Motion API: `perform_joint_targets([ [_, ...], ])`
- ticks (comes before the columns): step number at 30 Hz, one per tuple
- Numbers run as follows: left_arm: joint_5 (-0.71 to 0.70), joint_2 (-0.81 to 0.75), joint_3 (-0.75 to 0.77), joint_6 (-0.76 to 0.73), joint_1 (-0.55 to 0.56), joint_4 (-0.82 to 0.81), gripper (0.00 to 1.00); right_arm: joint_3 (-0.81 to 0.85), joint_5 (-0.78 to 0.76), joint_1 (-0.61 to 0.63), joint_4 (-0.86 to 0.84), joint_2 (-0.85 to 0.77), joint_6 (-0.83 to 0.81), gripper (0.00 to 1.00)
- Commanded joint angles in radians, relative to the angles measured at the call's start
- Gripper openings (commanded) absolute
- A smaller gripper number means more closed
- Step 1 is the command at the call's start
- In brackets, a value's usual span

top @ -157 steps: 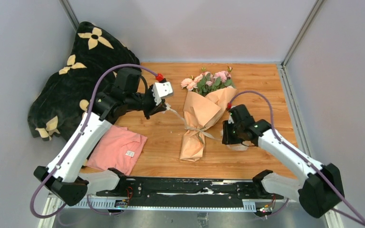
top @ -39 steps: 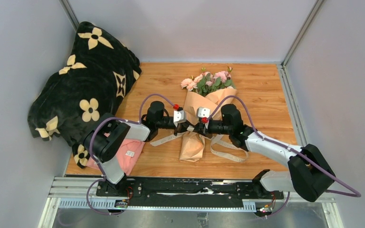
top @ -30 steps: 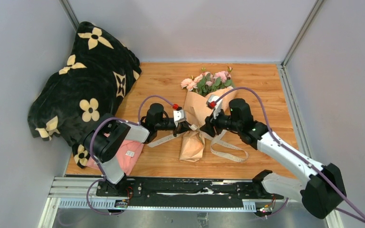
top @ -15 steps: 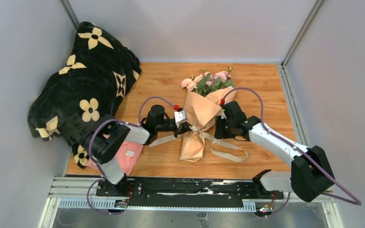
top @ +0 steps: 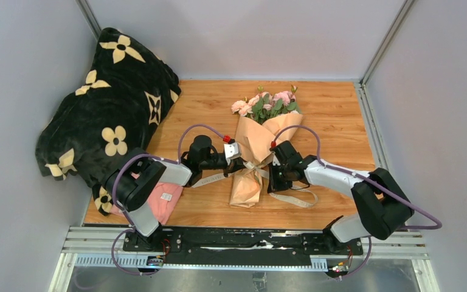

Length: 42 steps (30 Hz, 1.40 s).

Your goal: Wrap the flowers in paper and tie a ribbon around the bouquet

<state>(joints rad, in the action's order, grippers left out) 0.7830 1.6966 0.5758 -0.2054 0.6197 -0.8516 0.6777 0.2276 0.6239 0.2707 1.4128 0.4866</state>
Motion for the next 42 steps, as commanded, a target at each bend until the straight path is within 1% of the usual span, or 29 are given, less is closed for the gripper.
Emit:
perform_joint_targets([
  [1,-0.011,-0.028,-0.012,-0.009,0.012,-0.02,0.0,-0.013,-0.06,-0.011,0.084,0.01,0.028,0.0],
  [3,-0.014,-0.033,-0.016,-0.016,0.012,-0.02,0.0,-0.002,-0.081,-0.071,0.147,-0.081,0.019,0.0],
  [4,-0.013,-0.036,-0.018,-0.022,0.013,-0.02,0.0,0.013,-0.085,-0.103,0.184,-0.17,0.007,0.0],
  [6,-0.012,-0.038,-0.024,-0.029,0.012,-0.02,0.0,0.078,-0.099,-0.171,0.273,-0.282,-0.024,0.0],
  [7,-0.012,-0.04,-0.027,-0.031,0.013,-0.02,0.0,0.124,-0.1,-0.195,0.3,-0.37,-0.05,0.0],
  [8,-0.013,-0.041,-0.029,-0.035,0.014,-0.021,0.0,0.168,-0.097,-0.202,0.286,-0.426,-0.08,0.0],
  [9,-0.013,-0.043,-0.032,-0.041,0.014,-0.021,0.0,0.204,-0.056,-0.202,0.253,-0.473,-0.118,0.0],
  [10,-0.014,-0.044,-0.035,-0.049,0.016,-0.021,0.0,0.241,0.018,-0.201,0.187,-0.498,-0.146,0.0],
  [12,-0.037,-0.046,-0.039,-0.054,0.021,-0.029,0.0,0.312,0.232,-0.193,-0.018,-0.488,-0.173,0.0],
  [13,-0.047,-0.047,-0.04,-0.056,0.023,-0.033,0.0,0.347,0.315,-0.176,-0.104,-0.463,-0.175,0.0],
  [14,-0.051,-0.05,-0.043,-0.059,0.026,-0.035,0.0,0.399,0.35,-0.148,-0.177,-0.429,-0.194,0.0],
  [17,-0.043,-0.06,-0.051,-0.071,0.032,-0.035,0.0,0.534,0.339,-0.049,-0.315,-0.292,-0.275,0.0],
  [21,-0.04,-0.081,-0.068,-0.077,0.034,-0.034,0.0,0.75,0.342,0.005,-0.37,-0.063,-0.258,0.0],
  [23,-0.036,-0.092,-0.079,-0.088,0.035,-0.032,0.0,0.857,0.31,0.024,-0.357,0.048,-0.229,0.0],
  [26,-0.035,-0.103,-0.093,-0.102,0.035,-0.028,0.0,0.978,0.209,0.05,-0.33,0.217,-0.174,0.0],
  [29,-0.03,-0.113,-0.101,-0.103,0.037,-0.024,0.0,1.091,0.134,0.091,-0.278,0.364,-0.18,0.0],
  [31,-0.031,-0.118,-0.105,-0.099,0.037,-0.024,0.0,1.19,0.109,0.119,-0.177,0.459,-0.212,0.0],
  [32,-0.031,-0.12,-0.105,-0.097,0.037,-0.024,0.0,1.219,0.112,0.129,-0.144,0.502,-0.231,0.0],
  [34,-0.036,-0.126,-0.111,-0.095,0.037,-0.024,0.0,1.326,0.123,0.141,-0.022,0.58,-0.263,0.0],
  [35,-0.04,-0.129,-0.114,-0.093,0.038,-0.026,0.0,1.354,0.142,0.138,0.017,0.603,-0.273,0.08],
  [37,-0.045,-0.13,-0.12,-0.088,0.037,-0.028,0.0,1.349,0.221,0.117,0.029,0.6,-0.294,0.34],
  [38,-0.046,-0.134,-0.124,-0.085,0.037,-0.034,0.0,1.303,0.258,0.094,0.012,0.565,-0.302,0.58],
  [39,-0.048,-0.135,-0.127,-0.082,0.037,-0.037,0.0,1.27,0.268,0.073,-0.009,0.539,-0.305,0.67],
  [40,-0.051,-0.136,-0.129,-0.078,0.036,-0.041,0.0,1.212,0.274,0.06,-0.035,0.499,-0.316,0.71],
  [41,-0.058,-0.137,-0.132,-0.073,0.036,-0.047,0.0,1.141,0.277,0.029,-0.06,0.445,-0.328,0.72],
  [42,-0.07,-0.138,-0.133,-0.063,0.036,-0.053,0.0,1.032,0.289,0.006,-0.099,0.364,-0.354,0.73],
])
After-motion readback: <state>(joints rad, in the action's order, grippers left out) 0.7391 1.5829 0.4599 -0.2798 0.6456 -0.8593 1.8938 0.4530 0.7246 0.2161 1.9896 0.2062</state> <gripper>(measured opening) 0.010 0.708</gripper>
